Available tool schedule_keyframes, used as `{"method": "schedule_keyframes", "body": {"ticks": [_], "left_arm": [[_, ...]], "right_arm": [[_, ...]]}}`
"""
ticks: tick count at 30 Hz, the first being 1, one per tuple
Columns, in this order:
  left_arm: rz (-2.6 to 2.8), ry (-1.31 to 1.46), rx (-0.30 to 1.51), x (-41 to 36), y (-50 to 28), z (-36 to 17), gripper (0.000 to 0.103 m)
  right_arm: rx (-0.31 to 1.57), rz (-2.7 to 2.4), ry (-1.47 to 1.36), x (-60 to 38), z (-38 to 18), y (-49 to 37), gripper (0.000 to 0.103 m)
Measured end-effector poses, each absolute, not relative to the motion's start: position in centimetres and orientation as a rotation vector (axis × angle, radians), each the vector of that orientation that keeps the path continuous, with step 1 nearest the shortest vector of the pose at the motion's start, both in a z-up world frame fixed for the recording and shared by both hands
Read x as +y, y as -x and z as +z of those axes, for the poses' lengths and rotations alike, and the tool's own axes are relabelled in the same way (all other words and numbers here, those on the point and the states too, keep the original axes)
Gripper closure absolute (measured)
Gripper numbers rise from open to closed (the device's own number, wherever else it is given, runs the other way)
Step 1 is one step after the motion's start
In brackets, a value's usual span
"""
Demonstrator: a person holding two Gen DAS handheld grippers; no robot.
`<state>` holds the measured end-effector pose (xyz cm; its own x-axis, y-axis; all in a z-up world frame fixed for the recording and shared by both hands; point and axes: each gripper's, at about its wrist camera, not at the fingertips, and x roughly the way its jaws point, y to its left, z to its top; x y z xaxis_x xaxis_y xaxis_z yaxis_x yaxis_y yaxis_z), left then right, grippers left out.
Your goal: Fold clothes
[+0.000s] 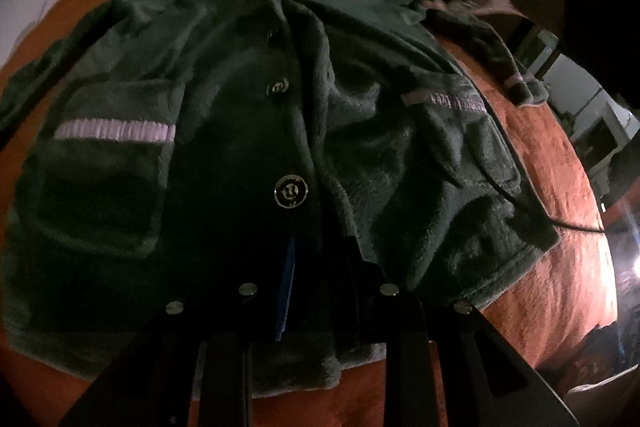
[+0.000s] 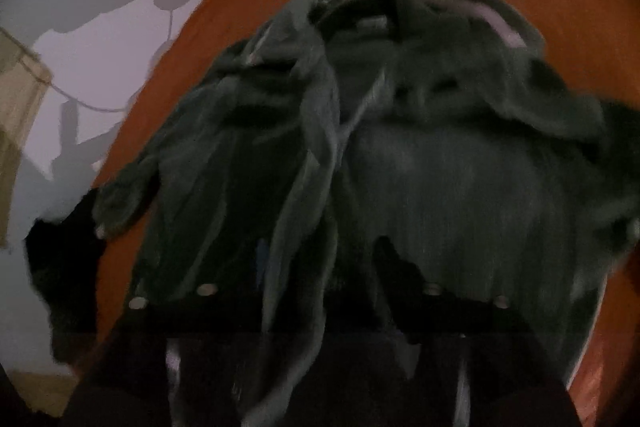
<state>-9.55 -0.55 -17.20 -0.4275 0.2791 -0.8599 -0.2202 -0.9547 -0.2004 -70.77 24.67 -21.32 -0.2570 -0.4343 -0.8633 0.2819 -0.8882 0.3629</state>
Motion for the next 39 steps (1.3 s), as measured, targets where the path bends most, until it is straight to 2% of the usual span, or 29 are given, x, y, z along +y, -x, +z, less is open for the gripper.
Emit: {"method": "schedule_keyframes", "body": {"ticks": [1, 2, 3, 6, 10, 11, 15, 16, 17, 18, 23, 27, 32, 39], "left_arm": [[2.426, 1.486, -0.093, -0.6, 9.6, -17.3, 0.077], [2.422, 1.492, -0.102, -0.6, 9.6, -17.4, 0.077], [2.419, 1.497, -0.11, -0.7, 9.5, -17.4, 0.077], [2.413, 1.509, -0.142, -1.1, 9.2, -17.2, 0.077], [2.394, 1.532, -0.169, -1.3, 9.1, -17.4, 0.077], [2.39, 1.536, -0.166, -1.3, 9.1, -17.5, 0.077], [2.383, 1.556, -0.152, -1.1, 9.3, -18.0, 0.077], [2.381, 1.561, -0.159, -1.1, 9.4, -18.1, 0.077], [2.378, 1.566, -0.165, -1.0, 9.5, -18.2, 0.077], [2.375, 1.571, -0.175, -1.0, 9.5, -18.3, 0.077], [2.363, 1.579, -0.21, -1.0, 9.6, -18.1, 0.077], [2.363, 1.555, -0.213, -0.7, 9.6, -17.4, 0.077], [2.381, 1.532, -0.168, -0.3, 10.1, -16.9, 0.077], [2.323, 1.602, -0.172, 0.5, 10.0, -18.7, 0.077]], "right_arm": [[-0.147, -2.171, -1.591, 23.9, -22.2, 71.6, 0.053], [-0.109, -2.164, -1.622, 23.0, -23.1, 72.4, 0.067], [-0.085, -2.161, -1.647, 22.6, -23.7, 72.9, 0.069], [-0.202, -2.155, -1.632, 23.1, -23.7, 73.7, 0.069], [-0.339, -2.268, -1.507, 25.4, -20.9, 75.7, 0.069], [-0.334, -2.275, -1.505, 25.4, -20.7, 76.4, 0.069], [-0.111, -2.321, -1.591, 23.7, -21.9, 79.1, 0.069], [-0.096, -2.32, -1.622, 23.7, -22.5, 79.7, 0.075], [-0.123, -2.314, -1.637, 23.8, -22.8, 80.1, 0.09], [-0.197, -2.307, -1.633, 24.4, -22.8, 80.3, 0.099], [-0.525, -2.305, -1.547, 28.2, -21.2, 79.8, 0.1], [-0.658, -2.316, -1.451, 31.5, -18.8, 78.7, 0.1], [-0.683, -2.32, -1.4, 33.7, -17.2, 78.8, 0.1], [-0.593, -2.205, -1.461, 29.5, -18.0, 80.5, 0.1]]}}
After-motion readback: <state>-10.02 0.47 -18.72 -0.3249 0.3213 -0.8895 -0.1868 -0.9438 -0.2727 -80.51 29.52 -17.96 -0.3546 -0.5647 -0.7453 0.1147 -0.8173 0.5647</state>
